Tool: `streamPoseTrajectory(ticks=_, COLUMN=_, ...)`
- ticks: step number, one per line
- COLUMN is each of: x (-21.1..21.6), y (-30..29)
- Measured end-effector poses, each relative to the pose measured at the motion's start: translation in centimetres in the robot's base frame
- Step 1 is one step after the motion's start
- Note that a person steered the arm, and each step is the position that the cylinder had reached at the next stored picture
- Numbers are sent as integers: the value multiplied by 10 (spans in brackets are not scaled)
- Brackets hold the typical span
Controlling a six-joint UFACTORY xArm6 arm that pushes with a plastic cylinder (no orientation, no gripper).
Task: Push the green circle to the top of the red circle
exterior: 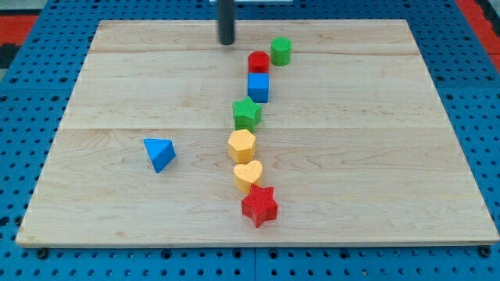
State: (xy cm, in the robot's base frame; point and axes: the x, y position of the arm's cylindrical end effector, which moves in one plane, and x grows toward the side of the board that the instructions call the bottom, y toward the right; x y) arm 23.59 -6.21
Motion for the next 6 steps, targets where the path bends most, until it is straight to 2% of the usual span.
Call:
streamPoseTrajectory(ticks=1, x=-41, y=57)
streamPoseTrajectory(ticks=2, x=-16, y=145)
streamPoseTrajectory(ticks=3, x=33, y=184)
streamPoseTrajectory(ticks=4, x=67, y=123)
streamPoseTrajectory(ticks=5, x=39, y=110)
streamPoseTrajectory(ticks=6, x=31, y=145)
